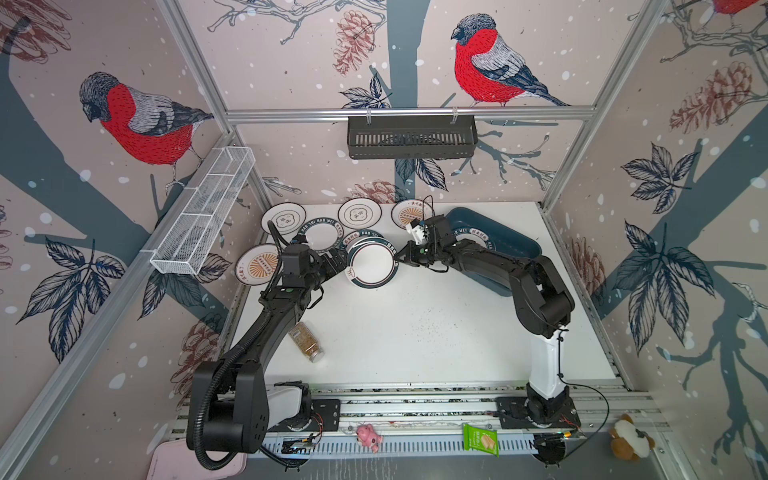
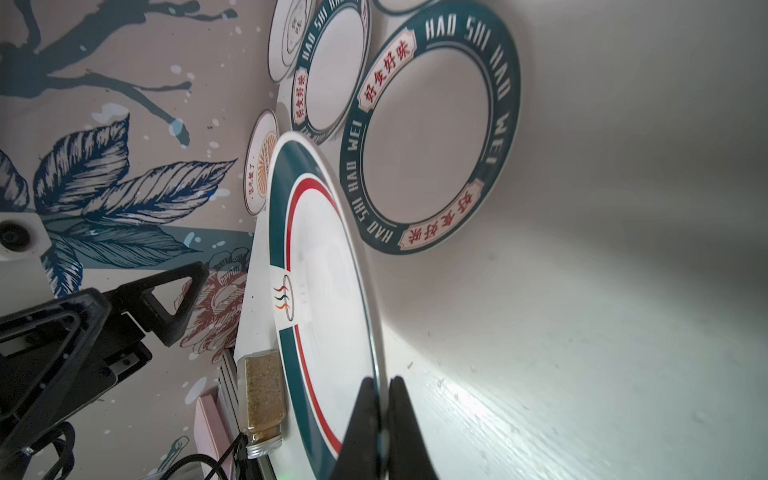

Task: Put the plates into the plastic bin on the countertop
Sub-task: 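Grasp the red-striped plate rim with the right gripper and open the left gripper, then carry the red-striped plate into the teal bin with the right gripper while the left withdraws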

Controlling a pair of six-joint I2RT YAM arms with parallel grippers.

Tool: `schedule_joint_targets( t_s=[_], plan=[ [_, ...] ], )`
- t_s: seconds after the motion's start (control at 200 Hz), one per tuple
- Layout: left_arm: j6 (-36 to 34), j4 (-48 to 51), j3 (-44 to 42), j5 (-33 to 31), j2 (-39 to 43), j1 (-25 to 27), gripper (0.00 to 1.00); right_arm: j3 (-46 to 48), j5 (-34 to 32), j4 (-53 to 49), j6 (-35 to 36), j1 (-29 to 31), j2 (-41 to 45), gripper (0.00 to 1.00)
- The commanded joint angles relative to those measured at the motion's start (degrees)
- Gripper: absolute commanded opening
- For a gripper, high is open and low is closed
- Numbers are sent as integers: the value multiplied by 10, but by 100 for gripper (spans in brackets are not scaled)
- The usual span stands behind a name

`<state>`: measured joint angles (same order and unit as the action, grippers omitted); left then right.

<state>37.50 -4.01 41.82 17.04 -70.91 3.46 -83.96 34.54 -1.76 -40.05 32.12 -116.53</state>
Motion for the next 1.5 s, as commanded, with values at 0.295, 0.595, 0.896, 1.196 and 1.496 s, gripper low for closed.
schedule_joint_targets(
  t_s=[0.295, 0.595, 0.896, 1.196, 1.496],
  plan=[
    [-3, -65, 29, 55, -6, 50, 96, -24, 42, 27, -23, -90, 42, 3],
    [-41, -130, 72, 67, -55, 153, 96, 13, 37, 44, -32, -165, 83, 2],
    [-64, -156, 143, 65, -138, 225, 96, 107, 6, 80, -62, -242, 147, 2],
    [-66, -177, 210, 82, -226, 275, 96, 178, -25, 92, -75, -299, 178, 2],
    [-74, -165, 289, 107, -307, 314, 96, 229, -36, 126, -89, -335, 180, 2]
  ],
)
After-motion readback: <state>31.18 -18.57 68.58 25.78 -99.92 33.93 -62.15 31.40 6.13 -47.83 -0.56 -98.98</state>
